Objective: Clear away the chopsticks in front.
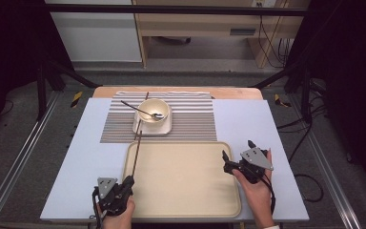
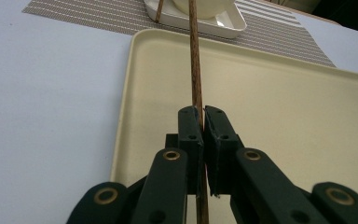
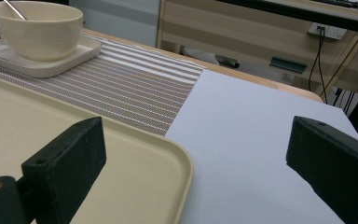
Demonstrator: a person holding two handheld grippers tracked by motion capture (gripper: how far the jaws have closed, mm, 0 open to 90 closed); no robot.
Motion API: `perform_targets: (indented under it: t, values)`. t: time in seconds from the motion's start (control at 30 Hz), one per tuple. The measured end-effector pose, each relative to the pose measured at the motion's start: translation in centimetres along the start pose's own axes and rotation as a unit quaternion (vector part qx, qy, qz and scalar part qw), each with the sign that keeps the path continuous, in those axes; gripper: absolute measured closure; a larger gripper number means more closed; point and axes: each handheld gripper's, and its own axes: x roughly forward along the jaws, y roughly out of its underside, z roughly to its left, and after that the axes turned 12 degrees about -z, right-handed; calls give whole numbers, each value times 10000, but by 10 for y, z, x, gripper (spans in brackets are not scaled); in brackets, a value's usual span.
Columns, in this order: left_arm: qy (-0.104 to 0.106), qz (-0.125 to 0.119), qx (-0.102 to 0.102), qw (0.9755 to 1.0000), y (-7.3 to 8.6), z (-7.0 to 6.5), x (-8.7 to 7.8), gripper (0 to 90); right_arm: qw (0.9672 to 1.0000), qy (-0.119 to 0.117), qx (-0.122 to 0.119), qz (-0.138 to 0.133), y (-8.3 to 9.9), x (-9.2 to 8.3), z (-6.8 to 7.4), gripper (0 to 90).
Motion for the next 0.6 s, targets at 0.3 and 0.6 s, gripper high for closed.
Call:
perform_targets:
  t: [0.3, 0.6]
  values:
    - [-21, 34, -29, 10000, 4, 2, -1, 857, 10000, -2, -9, -1, 0, 0, 0, 49]
    - [6, 80, -57, 10000, 6, 5, -2, 857, 10000, -17, -18, 24, 0, 0, 1, 49]
